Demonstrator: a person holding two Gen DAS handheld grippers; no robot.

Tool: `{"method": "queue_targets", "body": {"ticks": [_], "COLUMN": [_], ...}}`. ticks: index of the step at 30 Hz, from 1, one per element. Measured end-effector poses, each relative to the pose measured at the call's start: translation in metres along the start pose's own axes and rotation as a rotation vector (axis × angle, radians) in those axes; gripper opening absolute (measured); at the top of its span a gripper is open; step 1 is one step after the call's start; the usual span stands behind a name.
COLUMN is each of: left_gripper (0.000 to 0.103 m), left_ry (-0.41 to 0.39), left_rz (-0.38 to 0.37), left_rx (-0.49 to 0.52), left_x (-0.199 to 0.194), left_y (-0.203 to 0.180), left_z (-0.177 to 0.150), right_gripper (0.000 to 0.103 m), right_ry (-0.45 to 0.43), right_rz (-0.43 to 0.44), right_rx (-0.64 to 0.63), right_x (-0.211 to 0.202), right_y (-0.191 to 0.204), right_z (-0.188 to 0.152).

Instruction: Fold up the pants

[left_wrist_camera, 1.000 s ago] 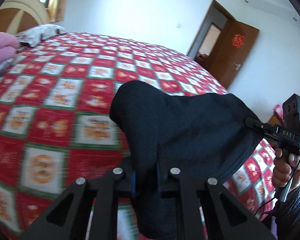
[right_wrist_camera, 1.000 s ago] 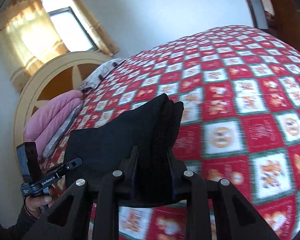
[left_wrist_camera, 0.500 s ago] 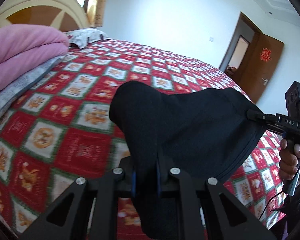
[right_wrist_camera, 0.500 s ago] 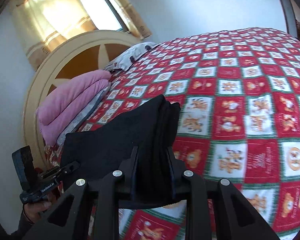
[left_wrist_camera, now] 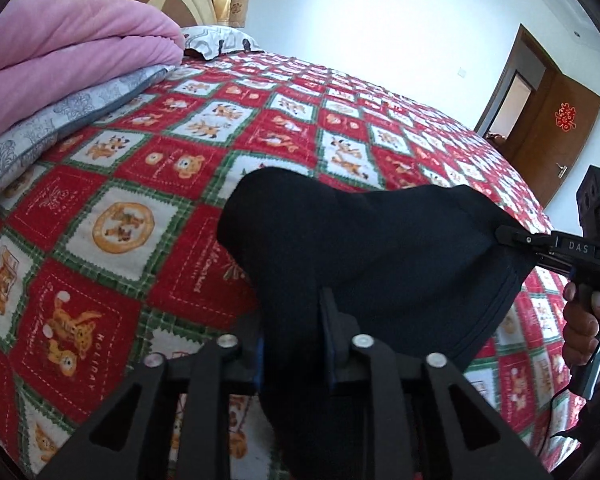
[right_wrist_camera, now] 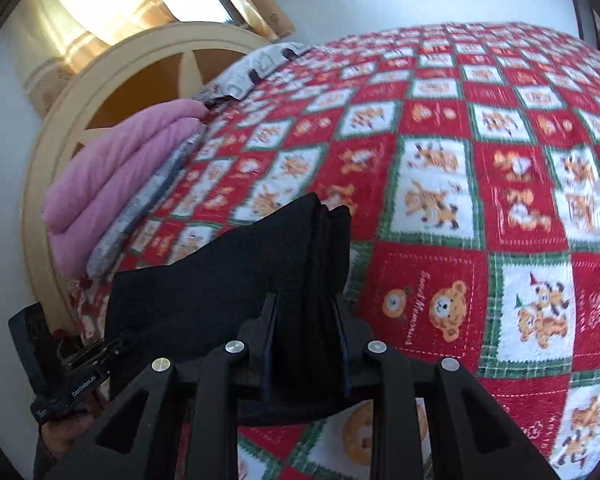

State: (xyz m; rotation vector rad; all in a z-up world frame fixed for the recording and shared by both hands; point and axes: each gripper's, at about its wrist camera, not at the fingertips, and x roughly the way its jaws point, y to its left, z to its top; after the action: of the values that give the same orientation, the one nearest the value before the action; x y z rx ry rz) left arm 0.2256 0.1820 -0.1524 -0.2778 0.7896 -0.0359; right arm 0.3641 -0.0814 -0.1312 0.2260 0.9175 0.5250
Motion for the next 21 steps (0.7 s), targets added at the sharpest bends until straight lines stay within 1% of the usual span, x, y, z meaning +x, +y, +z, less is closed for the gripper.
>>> {"method": "queue_targets", "body": {"ticks": [2, 4, 5, 6, 7, 8, 9, 10, 12, 14, 16, 19, 21], "left_gripper": [0.04, 0.063, 0.069, 0.076, 0.083, 0.086, 0.09, 0.092, 0.092, 0.092, 0.092, 0.092, 0.092], "left_ry": [-0.001, -0.011, -0.014, -0.011, -0.012, -0.012, -0.01, -0.009, -0.009, -0.025, -0.048, -0.102, -0.14], "left_rz": [0.013, 0.055, 0.076, 0.095, 0.102, 0.107, 0.109, 0.105, 0.11, 0.132, 0.16, 0.208, 0.221], "left_rx": [0.018, 0.036, 0.042, 0.041, 0.033, 0.023, 0.005, -0.004, -0.016, -0.022, -0.034, -0.056, -0.061], "left_x": [0.002, 0.005, 0.007, 0.009, 0.012, 0.013, 0.014, 0.013, 0.008, -0.004, -0.018, -0.046, -0.065], "left_y": [-0.002, -0.002, -0.002, 0.0, 0.003, 0.006, 0.011, 0.013, 0.017, 0.018, 0.019, 0.019, 0.014], "left_z": [-0.001, -0.001, -0.002, -0.003, -0.003, -0.003, -0.004, -0.005, -0.007, -0.01, -0.013, -0.017, -0.02], "right_gripper": [0.026, 0.028, 0.031, 0.031, 0.037, 0.046, 0.052, 0.057, 0.057, 0.061, 0.062, 0.062, 0.062], "right_ry": [0.013, 0.025, 0.037, 0.047, 0.057, 0.057, 0.052, 0.046, 0.03, 0.003, -0.03, -0.089, -0.117], "right_rz": [-0.015, -0.037, -0.058, -0.074, -0.097, -0.115, -0.127, -0.142, -0.145, -0.166, -0.21, -0.326, -0.342], "right_rx": [0.011, 0.011, 0.008, 0.009, 0.01, 0.007, 0.006, 0.009, 0.033, 0.045, 0.038, 0.029, 0.014], "right_x": [0.007, 0.012, 0.016, 0.019, 0.024, 0.026, 0.026, 0.025, 0.019, 0.008, -0.006, -0.035, -0.058], "right_y": [-0.007, -0.011, -0.012, -0.015, -0.018, -0.019, -0.021, -0.024, -0.032, -0.036, -0.038, -0.042, -0.044], "right_z": [-0.001, -0.001, -0.001, -0.001, -0.001, -0.001, -0.002, -0.002, -0.002, -0.003, -0.003, -0.007, -0.011]}}
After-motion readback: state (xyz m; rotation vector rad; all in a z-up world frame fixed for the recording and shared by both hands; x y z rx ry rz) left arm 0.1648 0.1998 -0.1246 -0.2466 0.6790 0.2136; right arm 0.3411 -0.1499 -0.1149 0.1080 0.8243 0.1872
